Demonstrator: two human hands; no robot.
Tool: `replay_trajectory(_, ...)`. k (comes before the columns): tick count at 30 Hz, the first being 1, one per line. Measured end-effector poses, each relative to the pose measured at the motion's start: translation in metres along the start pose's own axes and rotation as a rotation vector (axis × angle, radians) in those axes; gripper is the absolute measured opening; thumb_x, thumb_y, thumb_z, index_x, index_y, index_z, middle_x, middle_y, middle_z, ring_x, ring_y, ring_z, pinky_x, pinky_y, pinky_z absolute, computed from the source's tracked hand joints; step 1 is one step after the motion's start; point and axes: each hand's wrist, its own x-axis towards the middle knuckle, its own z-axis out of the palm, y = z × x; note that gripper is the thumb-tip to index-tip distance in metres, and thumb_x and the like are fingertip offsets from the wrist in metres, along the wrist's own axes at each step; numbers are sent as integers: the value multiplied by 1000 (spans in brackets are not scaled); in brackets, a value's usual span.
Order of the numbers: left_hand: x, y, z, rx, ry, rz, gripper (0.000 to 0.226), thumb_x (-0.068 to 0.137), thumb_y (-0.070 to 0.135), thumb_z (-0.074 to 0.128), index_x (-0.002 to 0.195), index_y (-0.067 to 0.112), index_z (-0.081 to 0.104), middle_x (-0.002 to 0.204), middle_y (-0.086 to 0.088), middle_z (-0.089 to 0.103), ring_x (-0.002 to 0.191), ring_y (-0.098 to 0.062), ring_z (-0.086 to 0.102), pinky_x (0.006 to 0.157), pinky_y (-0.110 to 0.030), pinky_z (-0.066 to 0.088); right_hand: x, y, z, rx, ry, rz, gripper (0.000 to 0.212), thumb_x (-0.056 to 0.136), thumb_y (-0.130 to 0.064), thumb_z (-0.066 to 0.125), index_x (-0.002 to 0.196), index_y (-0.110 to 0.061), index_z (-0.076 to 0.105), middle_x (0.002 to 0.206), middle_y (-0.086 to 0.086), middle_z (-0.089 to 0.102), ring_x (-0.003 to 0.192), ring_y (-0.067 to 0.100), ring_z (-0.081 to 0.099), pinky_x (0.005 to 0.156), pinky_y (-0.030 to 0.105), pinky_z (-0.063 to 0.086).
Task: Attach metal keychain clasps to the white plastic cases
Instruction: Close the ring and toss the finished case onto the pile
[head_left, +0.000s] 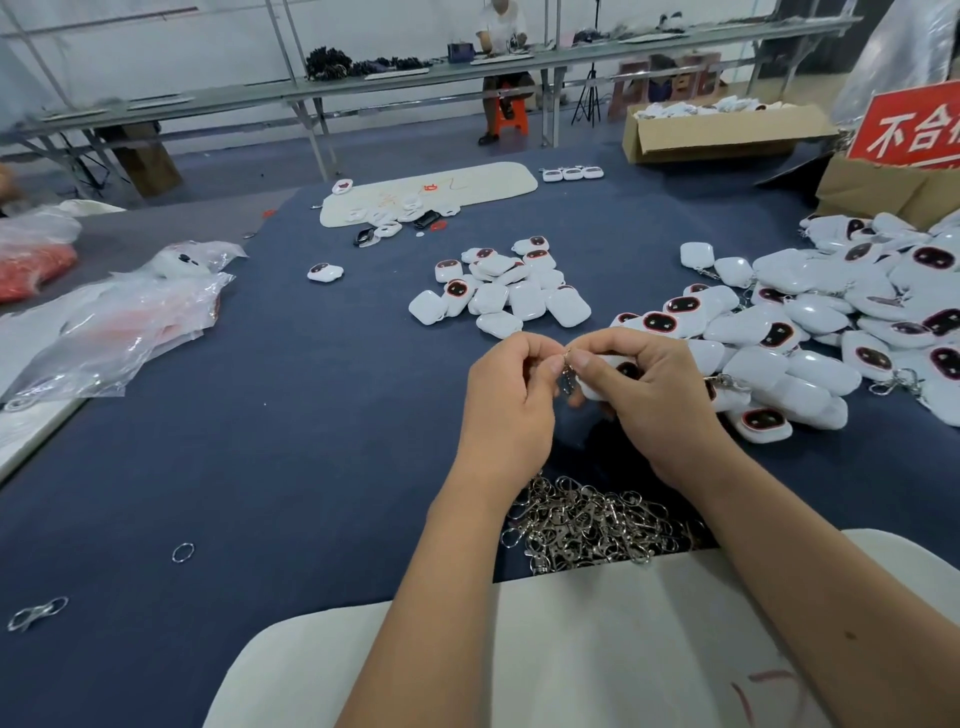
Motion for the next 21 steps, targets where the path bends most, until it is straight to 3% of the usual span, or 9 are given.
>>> replay_trajectory(4,0,-9,-2,177,5,64,20,102,10,55,88,22,63,81,16,60,77,-3,56,68,-14,41,-2,0,7,-266,61,-67,13,96,-15,71,87,-23,77,73,-14,72,59,9,68,64,27,53)
replay_trajectory(6,0,-11,-1,221,16,74,19,102,11,54,89,21,63,87,14,61,83,-6,57,73,-21,44,-3,-1,10,-321,65,-89,13,95,-13,72,86,-21,76,79,-14,73,63,10,69,67,30,53)
replay_trajectory(12,1,-4,1,104,77,108,16,100,13,62,88,21,68,80,14,64,77,-6,61,68,-12,42,-1,-1,1,-45,42,-36,14,98,-11,69,88,-18,76,74,-3,71,61,14,69,67,28,53)
replay_trajectory(15,0,0,2,109,81,145,15,100,12,62,88,20,67,81,13,63,76,-6,59,68,-11,41,-1,1,0,18,13,-45,13,98,-13,69,89,-18,76,68,-1,70,61,11,66,68,17,50)
replay_trajectory(19,-2,0,1,175,78,204,14,101,10,59,88,16,63,83,10,59,78,-9,55,68,-15,40,0,3,-1,14,-10,-52,13,99,-15,68,90,-21,76,66,4,71,62,11,65,69,17,49)
replay_trajectory(21,-3,-1,1,197,74,222,13,101,9,58,89,14,62,85,8,59,79,-10,54,68,-20,42,0,3,-1,-14,-29,-55,12,99,-19,68,91,-23,76,66,5,71,63,14,64,70,23,50)
